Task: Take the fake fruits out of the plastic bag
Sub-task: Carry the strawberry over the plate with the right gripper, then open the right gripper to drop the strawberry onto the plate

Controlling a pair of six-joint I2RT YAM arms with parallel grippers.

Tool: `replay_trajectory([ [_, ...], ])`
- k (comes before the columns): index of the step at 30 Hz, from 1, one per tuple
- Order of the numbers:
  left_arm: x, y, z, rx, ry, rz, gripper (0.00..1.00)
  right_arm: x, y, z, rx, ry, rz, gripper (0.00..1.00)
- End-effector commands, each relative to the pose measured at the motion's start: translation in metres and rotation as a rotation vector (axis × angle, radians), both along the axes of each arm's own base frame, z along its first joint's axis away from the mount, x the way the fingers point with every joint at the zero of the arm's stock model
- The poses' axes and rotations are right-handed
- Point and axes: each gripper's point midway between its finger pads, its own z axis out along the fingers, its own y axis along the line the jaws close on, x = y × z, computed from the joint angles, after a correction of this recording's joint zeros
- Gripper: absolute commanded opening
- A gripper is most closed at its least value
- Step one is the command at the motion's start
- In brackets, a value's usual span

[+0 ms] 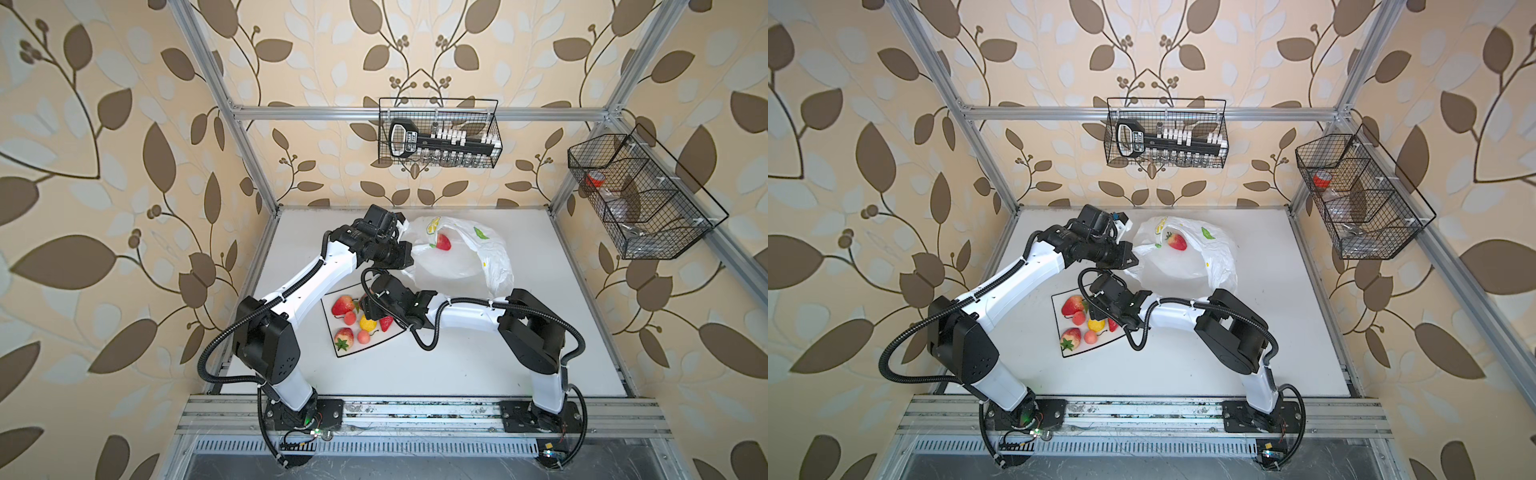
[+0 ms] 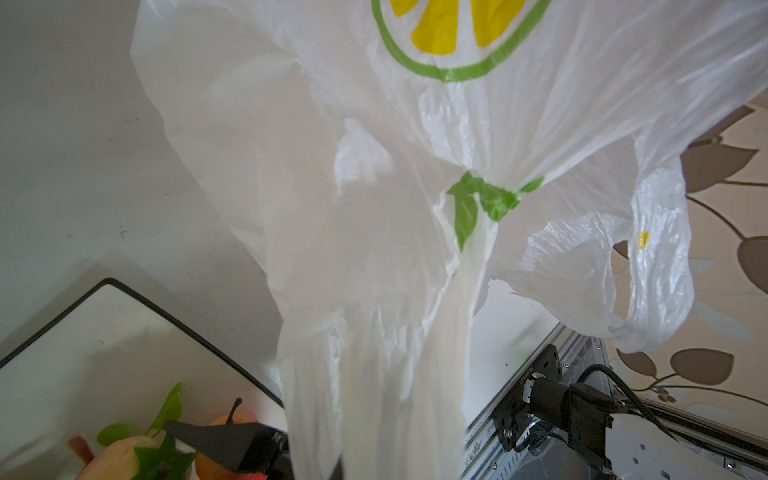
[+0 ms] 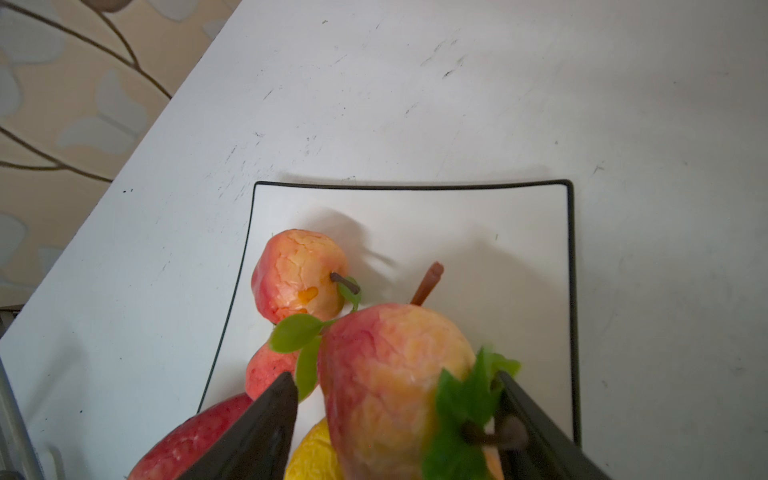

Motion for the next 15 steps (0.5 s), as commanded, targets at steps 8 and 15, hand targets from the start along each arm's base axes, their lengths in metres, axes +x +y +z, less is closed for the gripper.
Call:
replay_trajectory([
  [8, 0.008, -0.002, 0.024, -0.042, -0.048, -0.004, 0.00, -0.020, -0.025, 0.057, 0.072, -0.068, 0.007, 0.77],
  [15, 0.009, -0.003, 0.025, -0.044, -0.049, -0.003, 0.00, -0.045, -0.049, 0.084, 0.126, -0.096, 0.027, 0.73],
])
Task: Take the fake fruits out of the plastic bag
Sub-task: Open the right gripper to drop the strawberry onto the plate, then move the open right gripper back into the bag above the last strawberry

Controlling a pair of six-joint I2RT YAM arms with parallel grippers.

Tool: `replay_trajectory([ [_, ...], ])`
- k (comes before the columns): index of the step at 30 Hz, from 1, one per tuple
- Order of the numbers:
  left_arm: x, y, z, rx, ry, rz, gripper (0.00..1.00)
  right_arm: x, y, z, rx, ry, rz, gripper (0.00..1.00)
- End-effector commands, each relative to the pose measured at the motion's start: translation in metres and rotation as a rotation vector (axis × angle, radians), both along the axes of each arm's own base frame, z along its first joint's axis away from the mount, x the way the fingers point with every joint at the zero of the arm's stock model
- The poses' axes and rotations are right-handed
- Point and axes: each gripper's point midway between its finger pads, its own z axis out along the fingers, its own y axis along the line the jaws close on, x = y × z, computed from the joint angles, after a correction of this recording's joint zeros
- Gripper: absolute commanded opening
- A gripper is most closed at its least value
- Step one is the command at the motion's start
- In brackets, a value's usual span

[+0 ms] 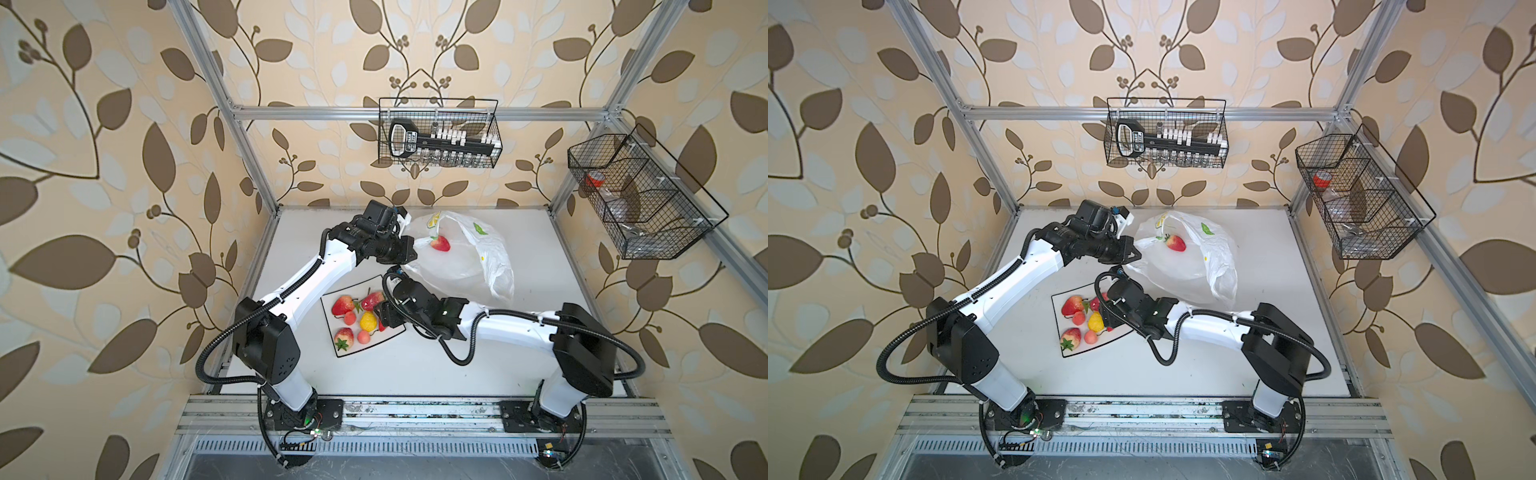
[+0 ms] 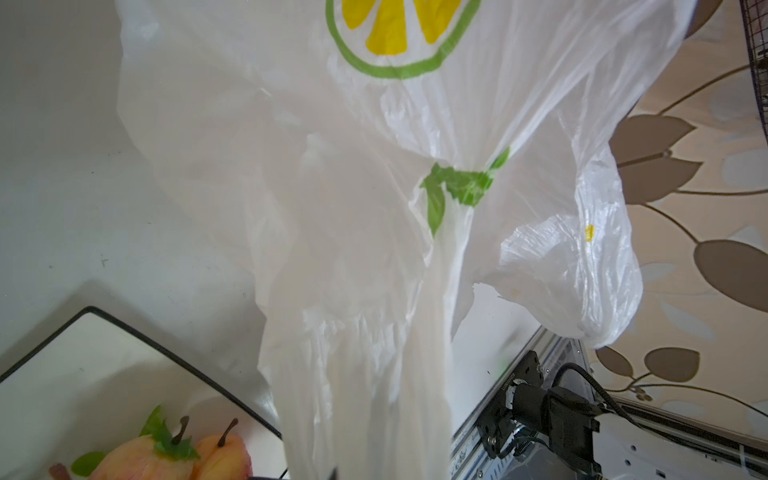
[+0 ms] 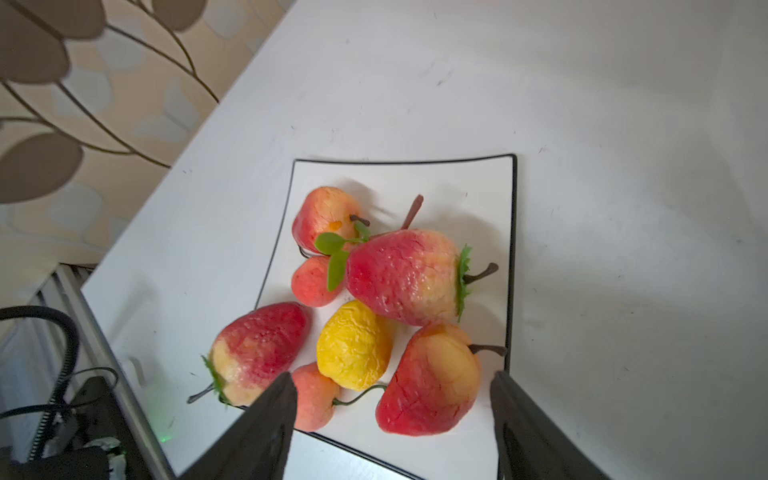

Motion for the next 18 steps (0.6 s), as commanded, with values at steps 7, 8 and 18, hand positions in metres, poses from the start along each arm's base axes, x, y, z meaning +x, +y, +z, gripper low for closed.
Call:
replay_trajectory([
  [7, 0.006, 0.003, 0.005, 0.008, -0.024, 0.002, 0.00, -0.029, -0.030, 0.060, 0.096, -0.116, 0.027, 0.63],
  [8, 0.006, 0.003, 0.006, 0.007, -0.024, 0.001, 0.00, -0.033, -0.036, 0.061, 0.092, -0.120, 0.025, 0.62],
  [18, 0.006, 0.002, 0.008, 0.000, -0.023, 0.002, 0.00, -0.031, -0.108, 0.093, 0.049, -0.190, -0.118, 0.47],
])
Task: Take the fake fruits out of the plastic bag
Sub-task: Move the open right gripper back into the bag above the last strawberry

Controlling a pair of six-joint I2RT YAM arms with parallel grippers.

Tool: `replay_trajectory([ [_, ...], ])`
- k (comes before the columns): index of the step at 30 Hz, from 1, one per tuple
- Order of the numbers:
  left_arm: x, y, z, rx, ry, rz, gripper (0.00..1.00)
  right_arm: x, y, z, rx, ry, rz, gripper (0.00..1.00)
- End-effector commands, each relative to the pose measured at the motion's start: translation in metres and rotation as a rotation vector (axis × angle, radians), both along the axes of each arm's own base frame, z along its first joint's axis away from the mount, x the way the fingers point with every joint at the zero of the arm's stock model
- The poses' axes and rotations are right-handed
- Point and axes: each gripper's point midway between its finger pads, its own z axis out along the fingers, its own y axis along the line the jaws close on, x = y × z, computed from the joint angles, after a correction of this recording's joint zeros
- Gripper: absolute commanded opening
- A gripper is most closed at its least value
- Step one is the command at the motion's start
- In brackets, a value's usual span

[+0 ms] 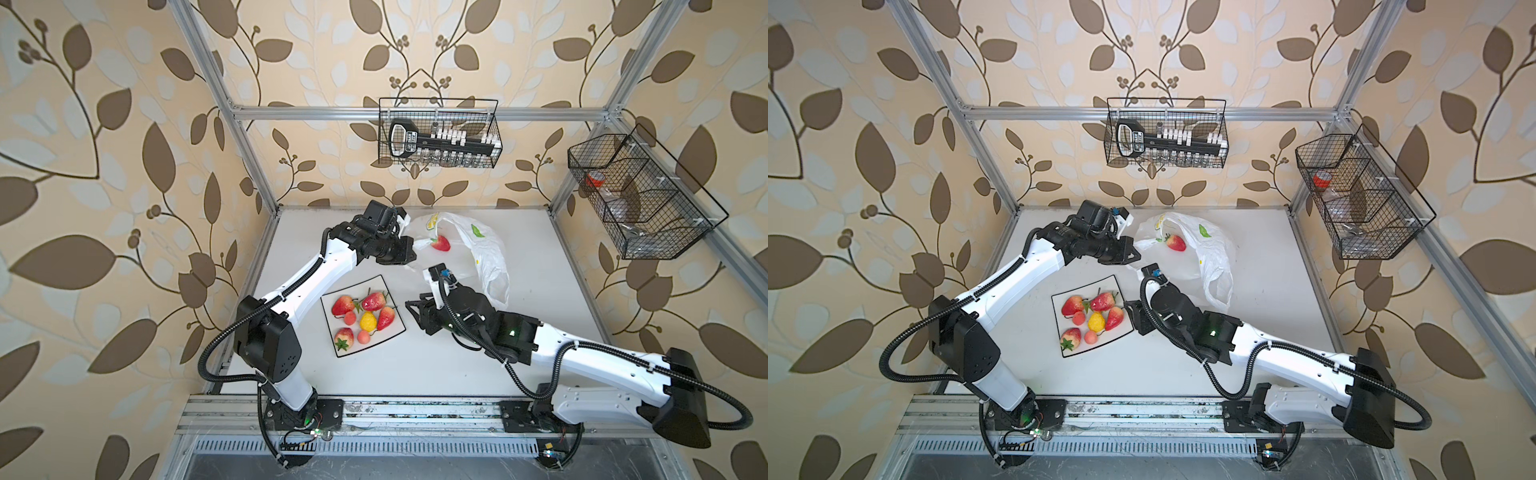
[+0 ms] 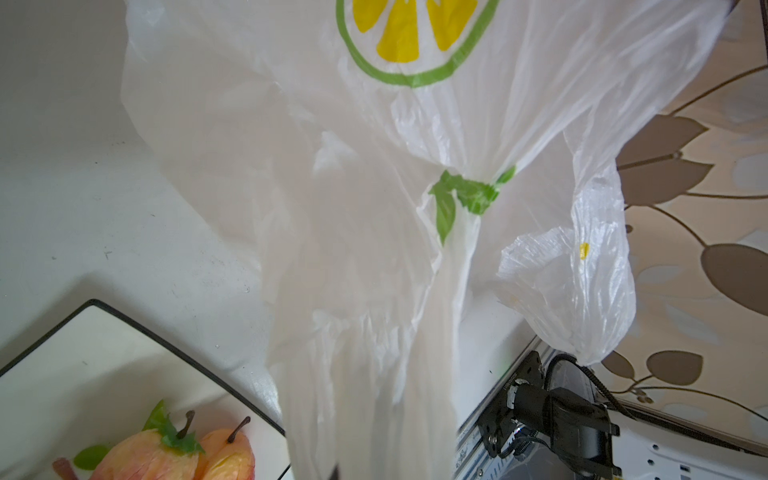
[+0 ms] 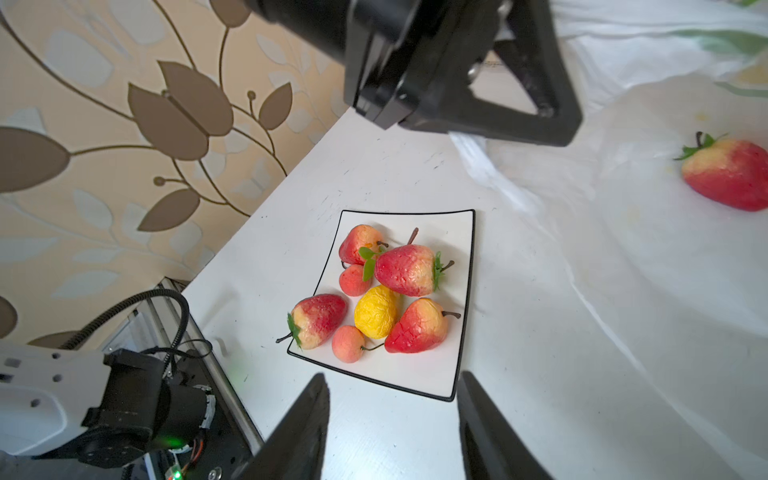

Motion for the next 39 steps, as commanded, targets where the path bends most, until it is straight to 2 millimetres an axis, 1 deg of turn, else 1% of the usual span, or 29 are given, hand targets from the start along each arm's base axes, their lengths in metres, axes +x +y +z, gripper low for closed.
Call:
replay_trajectory([
  [1, 0.003, 0.000, 0.014, -0.016, -0.035, -0.006, 0.00, 0.013, -0.035, -0.002, -0.074, -0.014, -0.113, 0.45],
  [3, 0.002, 0.001, 0.015, -0.017, -0.037, -0.006, 0.00, 0.025, -0.051, 0.004, -0.093, -0.032, -0.168, 0.40],
  [7, 0.000, 0.002, 0.016, -0.012, -0.035, -0.007, 0.00, 0.046, -0.072, 0.011, -0.194, -0.091, -0.203, 0.37],
  [9, -0.001, 0.003, 0.016, -0.009, -0.038, -0.008, 0.00, 0.057, -0.084, 0.017, -0.309, -0.160, -0.195, 0.36],
  [11, -0.002, 0.004, 0.016, -0.008, -0.040, -0.007, 0.00, 0.068, -0.092, 0.014, -0.439, -0.215, -0.161, 0.36],
  [14, -0.005, 0.004, 0.014, -0.010, -0.033, -0.015, 0.00, 0.083, -0.100, 0.002, -0.652, -0.282, -0.102, 0.36],
  [15, -0.006, 0.004, 0.015, -0.012, -0.031, -0.016, 0.00, 0.088, -0.100, -0.002, -0.716, -0.309, -0.082, 0.36],
  [18, -0.006, 0.005, 0.015, -0.009, -0.034, -0.012, 0.00, 0.099, -0.095, -0.010, -0.838, -0.370, -0.026, 0.36],
  [20, -0.006, 0.006, 0.015, -0.010, -0.038, -0.011, 0.00, 0.107, -0.092, -0.015, -0.869, -0.393, -0.009, 0.36],
  [22, -0.007, 0.006, 0.016, -0.011, -0.038, -0.013, 0.00, 0.116, -0.092, -0.024, -0.885, -0.384, -0.006, 0.36],
  [26, -0.008, 0.008, 0.017, -0.005, -0.045, -0.007, 0.00, 0.131, -0.099, -0.054, -0.920, -0.345, 0.004, 0.36],
  [28, -0.008, 0.011, 0.020, 0.001, -0.059, 0.004, 0.00, 0.132, -0.102, -0.067, -0.944, -0.334, 0.014, 0.35],
  [31, -0.008, 0.016, 0.029, 0.002, -0.096, 0.023, 0.00, 0.140, -0.118, -0.085, -0.980, -0.299, -0.006, 0.35],
  [35, -0.008, 0.016, 0.034, -0.001, -0.115, 0.022, 0.00, 0.144, -0.129, -0.101, -0.997, -0.246, -0.029, 0.35],
  [39, -0.009, 0.016, 0.035, -0.005, -0.120, 0.009, 0.00, 0.148, -0.137, -0.119, -1.013, -0.164, -0.055, 0.38],
])
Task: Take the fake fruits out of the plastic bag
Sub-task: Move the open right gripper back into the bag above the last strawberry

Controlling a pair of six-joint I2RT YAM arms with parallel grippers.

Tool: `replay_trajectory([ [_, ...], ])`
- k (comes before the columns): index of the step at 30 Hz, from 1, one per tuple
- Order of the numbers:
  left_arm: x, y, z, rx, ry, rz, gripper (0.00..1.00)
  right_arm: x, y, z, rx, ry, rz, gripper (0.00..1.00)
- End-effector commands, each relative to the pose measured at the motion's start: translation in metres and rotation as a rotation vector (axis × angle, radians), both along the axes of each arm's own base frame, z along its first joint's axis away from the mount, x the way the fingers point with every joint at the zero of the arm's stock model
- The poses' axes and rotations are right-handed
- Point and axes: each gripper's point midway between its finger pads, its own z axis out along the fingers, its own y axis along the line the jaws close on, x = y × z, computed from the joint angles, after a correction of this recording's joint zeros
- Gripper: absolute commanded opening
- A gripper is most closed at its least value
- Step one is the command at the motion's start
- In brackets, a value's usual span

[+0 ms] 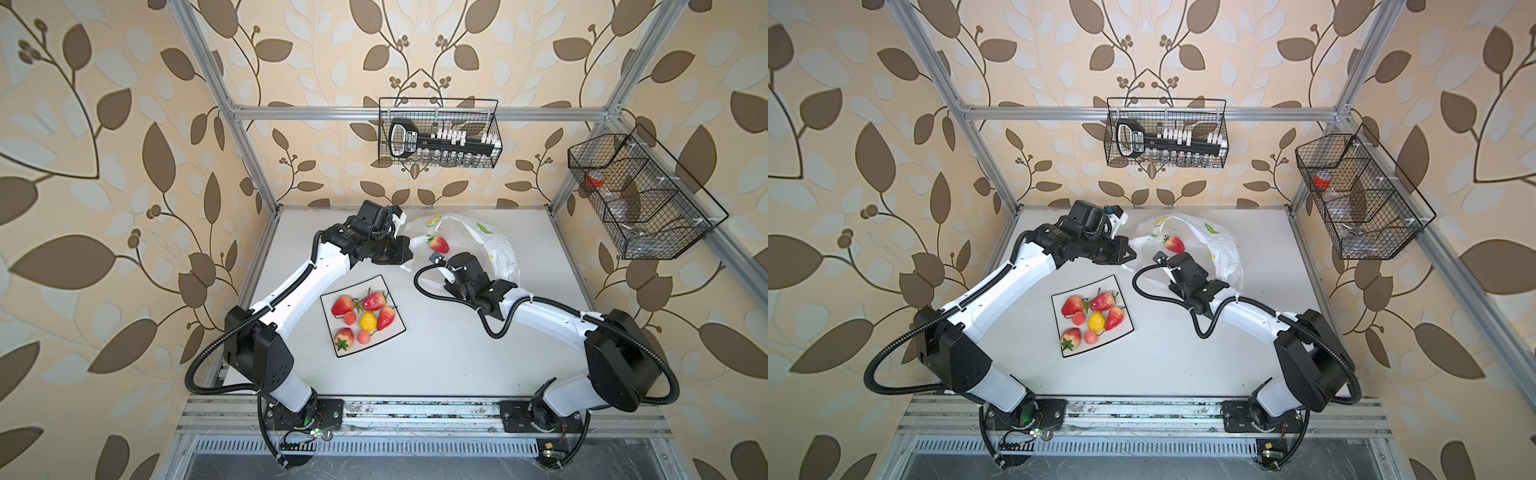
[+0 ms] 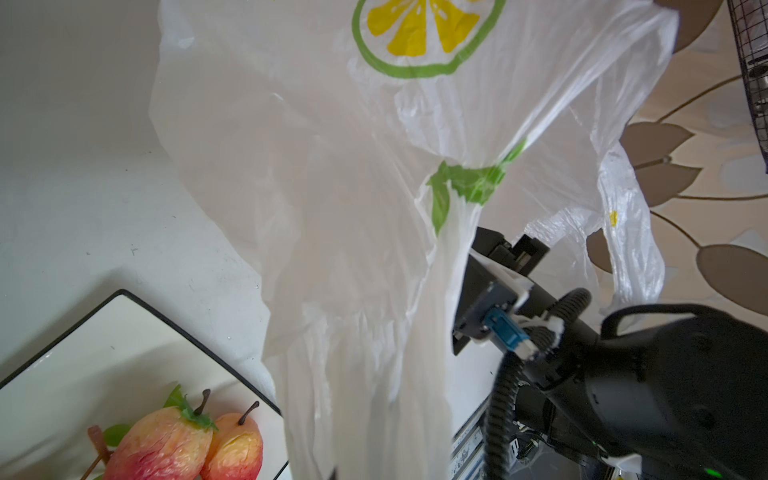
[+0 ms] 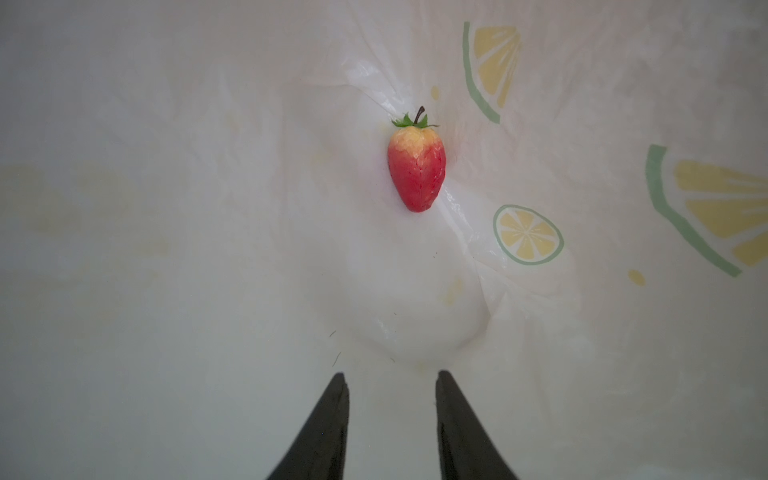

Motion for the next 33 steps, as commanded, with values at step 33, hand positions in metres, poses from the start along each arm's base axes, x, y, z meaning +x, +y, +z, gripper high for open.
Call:
replay_trajectory([
  [33, -0.030, -0.003, -0.001, -0.021, -0.010, -0.092, 0.00, 0.080, 0.013, -0.027, 1.068, 0.248, -0.854, 0.70],
])
